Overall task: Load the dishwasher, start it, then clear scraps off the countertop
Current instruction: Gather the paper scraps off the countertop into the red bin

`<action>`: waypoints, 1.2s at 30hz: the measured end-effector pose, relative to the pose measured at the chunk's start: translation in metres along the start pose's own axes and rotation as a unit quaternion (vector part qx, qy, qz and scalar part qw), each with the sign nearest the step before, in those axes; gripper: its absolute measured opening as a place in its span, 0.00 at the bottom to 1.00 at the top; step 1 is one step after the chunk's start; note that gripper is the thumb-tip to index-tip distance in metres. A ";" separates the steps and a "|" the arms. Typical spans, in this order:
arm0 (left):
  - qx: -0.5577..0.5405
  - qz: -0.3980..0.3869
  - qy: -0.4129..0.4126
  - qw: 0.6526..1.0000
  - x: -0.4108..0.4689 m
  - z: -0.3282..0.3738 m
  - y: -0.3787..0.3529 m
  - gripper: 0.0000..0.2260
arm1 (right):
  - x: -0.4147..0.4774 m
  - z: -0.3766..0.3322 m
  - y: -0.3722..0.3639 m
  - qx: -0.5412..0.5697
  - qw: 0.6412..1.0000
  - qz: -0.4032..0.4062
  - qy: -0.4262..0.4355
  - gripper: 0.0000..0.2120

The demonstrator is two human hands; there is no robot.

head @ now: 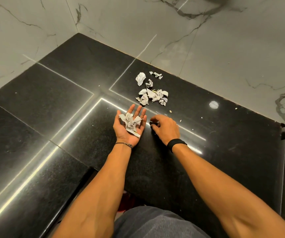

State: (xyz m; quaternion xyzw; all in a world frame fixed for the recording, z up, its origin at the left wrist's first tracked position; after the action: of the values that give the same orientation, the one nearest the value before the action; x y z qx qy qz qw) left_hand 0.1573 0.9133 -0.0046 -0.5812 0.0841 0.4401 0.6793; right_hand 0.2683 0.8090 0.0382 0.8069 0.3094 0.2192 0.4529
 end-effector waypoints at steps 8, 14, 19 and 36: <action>-0.014 -0.017 0.000 1.000 0.001 -0.007 -0.009 0.29 | 0.000 0.005 0.011 0.181 0.980 0.043 -0.075 0.05; -0.015 -0.024 0.011 1.000 0.011 -0.031 -0.021 0.28 | -0.004 -0.033 0.048 0.329 0.943 0.055 -0.020 0.07; -0.035 -0.061 0.025 0.997 0.011 -0.049 -0.040 0.29 | -0.007 -0.035 0.057 0.293 0.954 0.056 -0.008 0.06; -0.057 -0.065 0.054 0.995 0.029 -0.047 -0.046 0.28 | 0.041 0.055 0.062 0.191 0.968 0.108 -0.121 0.08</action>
State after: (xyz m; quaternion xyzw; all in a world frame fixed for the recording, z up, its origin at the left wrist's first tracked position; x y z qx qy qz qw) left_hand 0.2251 0.8903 -0.0038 -0.6460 0.0574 0.3673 0.6666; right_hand 0.3512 0.7802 0.0672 0.9277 0.1996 0.1043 0.2977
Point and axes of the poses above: each hand's wrist, its own x-axis towards the middle knuckle, its own y-axis out of the back of the hand, z = x × y, the point moved 6 cm from there along x, towards the middle knuckle, and after that the axes turned 7 degrees about z, right-handed, at the moved point
